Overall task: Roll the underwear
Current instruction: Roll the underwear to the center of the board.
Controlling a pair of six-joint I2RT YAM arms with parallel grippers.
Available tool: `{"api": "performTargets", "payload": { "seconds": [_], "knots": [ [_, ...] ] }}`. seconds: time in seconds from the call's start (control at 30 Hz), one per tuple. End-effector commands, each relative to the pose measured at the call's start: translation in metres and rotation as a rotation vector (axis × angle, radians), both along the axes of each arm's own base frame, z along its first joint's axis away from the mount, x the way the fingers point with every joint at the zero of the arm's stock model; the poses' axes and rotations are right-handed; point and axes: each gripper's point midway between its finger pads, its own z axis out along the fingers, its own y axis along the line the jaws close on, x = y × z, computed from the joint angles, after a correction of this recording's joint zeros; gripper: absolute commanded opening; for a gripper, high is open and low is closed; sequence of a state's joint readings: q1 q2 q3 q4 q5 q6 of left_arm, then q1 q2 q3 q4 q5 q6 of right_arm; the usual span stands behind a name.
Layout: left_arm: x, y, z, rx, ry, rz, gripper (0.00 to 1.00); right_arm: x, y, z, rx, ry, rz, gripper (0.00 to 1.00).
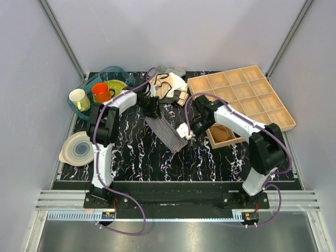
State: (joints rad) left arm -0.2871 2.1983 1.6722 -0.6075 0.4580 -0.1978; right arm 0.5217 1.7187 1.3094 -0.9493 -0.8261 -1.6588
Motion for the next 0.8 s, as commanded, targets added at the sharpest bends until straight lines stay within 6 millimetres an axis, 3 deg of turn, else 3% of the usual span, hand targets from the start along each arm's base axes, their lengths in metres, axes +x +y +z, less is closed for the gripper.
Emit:
{"api": "performTargets", "payload": {
  "seconds": [0.0, 0.03, 0.13, 0.17, 0.23, 0.27, 0.37, 0.4, 0.47, 0.53, 0.57, 0.6, 0.63, 0.67, 0.7, 0.73, 0.77],
  "knots": [
    [0.011, 0.012, 0.038, 0.029, -0.088, 0.013, 0.45, -0.02, 0.017, -0.012, 0.02, -0.228, 0.315, 0.95],
    [0.013, 0.011, 0.057, 0.014, -0.129, 0.015, 0.46, -0.019, 0.019, -0.016, 0.011, -0.248, 0.322, 0.93],
    [0.015, 0.014, 0.087, -0.009, -0.193, 0.023, 0.49, -0.015, 0.026, -0.024, -0.008, -0.279, 0.351, 0.89],
    [0.014, 0.016, 0.107, -0.023, -0.233, 0.025, 0.49, -0.015, 0.026, -0.027, -0.024, -0.285, 0.359, 0.86],
    [0.014, 0.024, 0.121, -0.029, -0.271, 0.05, 0.49, -0.018, 0.029, -0.035, -0.041, -0.295, 0.392, 0.85],
    [0.012, 0.025, 0.141, -0.049, -0.318, 0.059, 0.49, -0.016, 0.027, -0.04, -0.065, -0.309, 0.399, 0.84],
    [0.006, 0.035, 0.155, -0.065, -0.377, 0.092, 0.49, -0.011, 0.027, -0.055, -0.104, -0.326, 0.411, 0.81],
    [0.0, 0.04, 0.176, -0.071, -0.435, 0.097, 0.49, -0.009, 0.026, -0.06, -0.119, -0.321, 0.406, 0.79],
    [-0.01, 0.053, 0.173, -0.042, -0.472, 0.132, 0.49, -0.002, 0.024, -0.067, -0.148, -0.339, 0.397, 0.77],
    [-0.02, 0.066, 0.206, -0.063, -0.594, 0.174, 0.5, 0.002, 0.022, -0.075, -0.174, -0.343, 0.386, 0.75],
    [-0.035, 0.072, 0.182, -0.05, -0.558, 0.189, 0.5, 0.008, 0.021, -0.077, -0.187, -0.364, 0.379, 0.74],
    [-0.041, 0.079, 0.185, -0.064, -0.577, 0.217, 0.51, 0.007, 0.019, -0.083, -0.199, -0.356, 0.372, 0.73],
    [-0.051, 0.082, 0.208, -0.098, -0.672, 0.231, 0.54, 0.009, 0.018, -0.085, -0.206, -0.358, 0.365, 0.72],
    [-0.066, 0.083, 0.185, -0.107, -0.641, 0.228, 0.55, 0.012, 0.017, -0.087, -0.217, -0.37, 0.357, 0.71],
    [-0.074, 0.085, 0.185, -0.13, -0.657, 0.242, 0.57, 0.01, 0.013, -0.094, -0.232, -0.362, 0.358, 0.7],
    [-0.081, 0.085, 0.202, -0.166, -0.74, 0.233, 0.58, 0.01, 0.011, -0.098, -0.241, -0.364, 0.359, 0.7],
    [-0.092, 0.08, 0.203, -0.203, -0.752, 0.198, 0.58, 0.012, 0.01, -0.102, -0.255, -0.372, 0.359, 0.69]
  ]
}}
